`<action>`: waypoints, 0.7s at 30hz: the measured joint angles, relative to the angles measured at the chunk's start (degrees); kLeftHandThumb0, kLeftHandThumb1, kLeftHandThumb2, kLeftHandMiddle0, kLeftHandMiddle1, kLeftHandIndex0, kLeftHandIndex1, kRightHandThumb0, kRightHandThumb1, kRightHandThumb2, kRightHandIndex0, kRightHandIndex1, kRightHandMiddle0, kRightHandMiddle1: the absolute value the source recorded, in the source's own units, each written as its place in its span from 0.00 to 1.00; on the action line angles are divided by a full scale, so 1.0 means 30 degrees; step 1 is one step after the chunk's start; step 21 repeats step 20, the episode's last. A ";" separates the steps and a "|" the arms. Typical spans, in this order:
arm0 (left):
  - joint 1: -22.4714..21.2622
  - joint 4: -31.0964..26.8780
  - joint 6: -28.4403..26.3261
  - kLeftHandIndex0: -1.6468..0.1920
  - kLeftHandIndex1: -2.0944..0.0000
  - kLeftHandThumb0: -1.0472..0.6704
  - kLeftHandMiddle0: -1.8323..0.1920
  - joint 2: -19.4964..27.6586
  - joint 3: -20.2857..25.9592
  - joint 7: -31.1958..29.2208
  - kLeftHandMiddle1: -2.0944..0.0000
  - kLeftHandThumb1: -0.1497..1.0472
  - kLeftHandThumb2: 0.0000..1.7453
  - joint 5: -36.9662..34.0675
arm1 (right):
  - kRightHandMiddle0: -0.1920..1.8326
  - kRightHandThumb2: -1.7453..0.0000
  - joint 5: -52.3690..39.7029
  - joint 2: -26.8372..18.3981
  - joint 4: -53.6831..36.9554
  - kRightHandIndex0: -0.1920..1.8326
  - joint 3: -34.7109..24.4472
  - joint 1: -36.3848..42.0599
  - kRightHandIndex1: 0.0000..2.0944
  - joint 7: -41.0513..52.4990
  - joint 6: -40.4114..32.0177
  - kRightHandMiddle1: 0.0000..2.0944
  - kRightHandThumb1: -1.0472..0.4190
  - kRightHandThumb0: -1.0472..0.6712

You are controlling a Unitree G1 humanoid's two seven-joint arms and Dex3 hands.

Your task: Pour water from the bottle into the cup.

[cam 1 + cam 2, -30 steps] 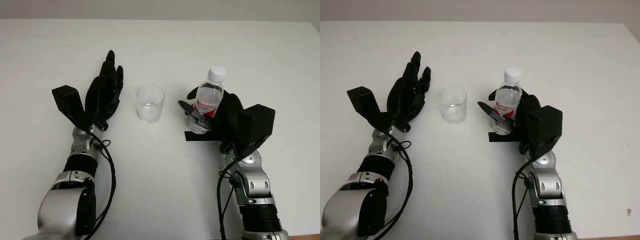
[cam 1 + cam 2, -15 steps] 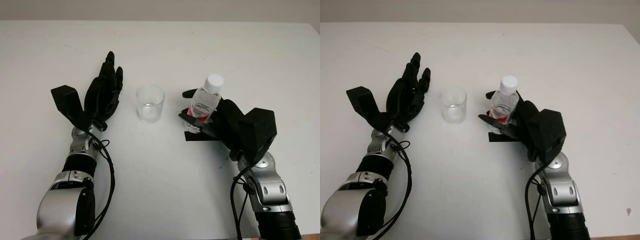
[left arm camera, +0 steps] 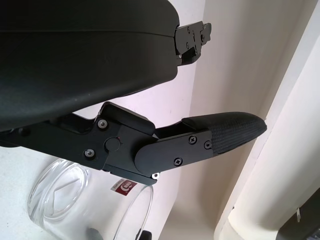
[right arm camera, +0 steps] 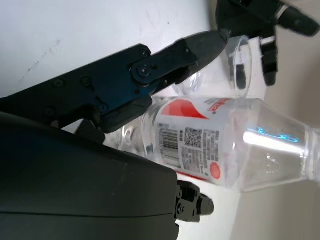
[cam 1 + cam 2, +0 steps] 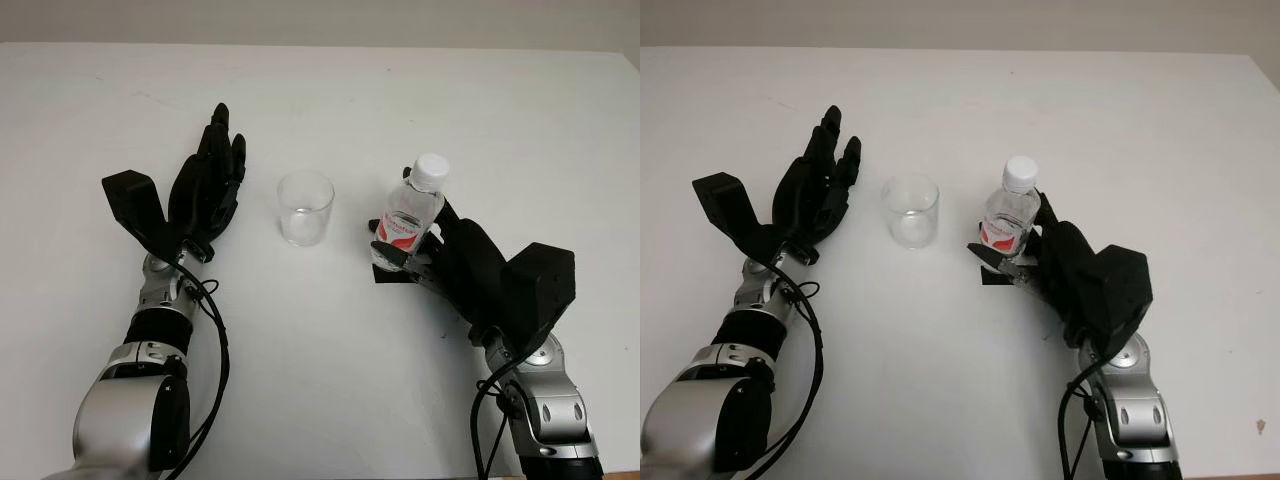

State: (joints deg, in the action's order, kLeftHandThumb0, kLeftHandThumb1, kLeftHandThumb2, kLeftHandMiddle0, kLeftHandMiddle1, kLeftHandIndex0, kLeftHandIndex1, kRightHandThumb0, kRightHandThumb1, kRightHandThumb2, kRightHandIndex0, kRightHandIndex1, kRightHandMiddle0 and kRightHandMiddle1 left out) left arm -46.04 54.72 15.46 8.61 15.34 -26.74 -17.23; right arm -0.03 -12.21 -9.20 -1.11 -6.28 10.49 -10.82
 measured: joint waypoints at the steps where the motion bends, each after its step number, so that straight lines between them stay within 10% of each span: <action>1: 0.0000 0.0000 -0.0004 1.00 1.00 0.13 1.00 0.0015 0.0008 0.0000 1.00 1.00 0.37 -0.0006 | 0.00 0.96 0.0596 -0.0140 0.0297 0.00 0.0080 0.0036 0.00 -0.0255 0.0764 0.00 0.08 0.03; 21: 0.0000 0.0083 0.0002 1.00 1.00 0.14 1.00 0.0024 -0.0020 0.0030 1.00 1.00 0.38 0.0010 | 0.00 0.97 0.2547 0.0020 0.4373 0.00 0.0310 -0.0211 0.00 -0.2500 0.6809 0.00 0.06 0.00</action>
